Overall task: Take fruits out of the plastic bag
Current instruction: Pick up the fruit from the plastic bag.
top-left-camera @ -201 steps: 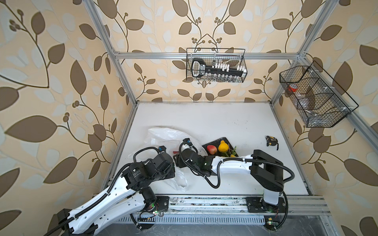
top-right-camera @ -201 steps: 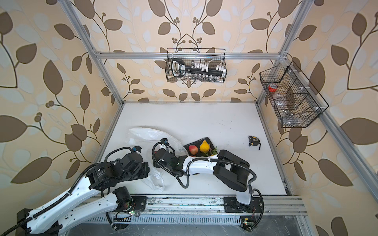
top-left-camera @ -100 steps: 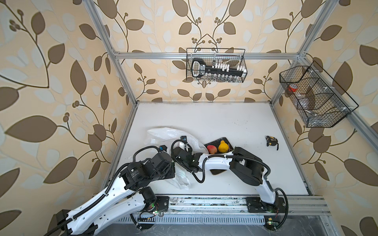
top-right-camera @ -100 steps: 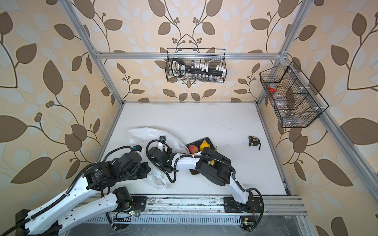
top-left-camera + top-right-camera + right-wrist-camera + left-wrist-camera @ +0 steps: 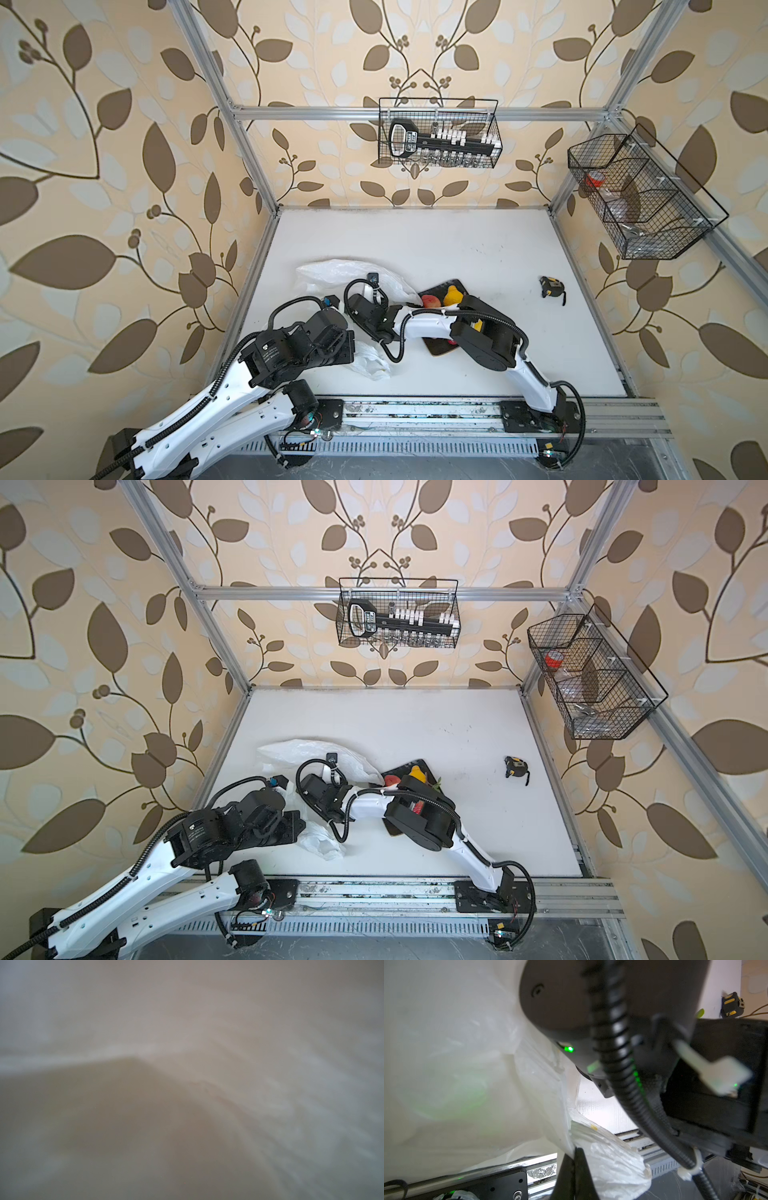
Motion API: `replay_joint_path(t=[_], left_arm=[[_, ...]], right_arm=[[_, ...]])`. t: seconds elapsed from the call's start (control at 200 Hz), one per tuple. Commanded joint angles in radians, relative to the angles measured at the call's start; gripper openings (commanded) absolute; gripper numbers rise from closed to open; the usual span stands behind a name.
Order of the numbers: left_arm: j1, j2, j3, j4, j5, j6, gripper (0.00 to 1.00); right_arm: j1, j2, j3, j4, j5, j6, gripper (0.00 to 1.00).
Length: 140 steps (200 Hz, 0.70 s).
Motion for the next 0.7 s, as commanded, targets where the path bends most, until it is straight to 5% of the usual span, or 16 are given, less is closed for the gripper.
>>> replay_joint_path(t=[0.0, 0.24, 0.695], left_arm=[[-0.004, -0.017, 0.025, -0.028, -0.032, 0.000, 0.00], [-0.004, -0.043, 0.006, -0.045, -0.090, -0.049, 0.00], [-0.004, -0.050, -0.005, -0.013, -0.128, -0.069, 0.00]], right_arm=[[0.006, -0.033, -0.024, 0.008, 0.006, -0.011, 0.41], [0.020, -0.176, -0.156, 0.081, -0.060, -0.063, 0.26], [0.093, -0.449, -0.490, 0.154, -0.281, -0.119, 0.18]])
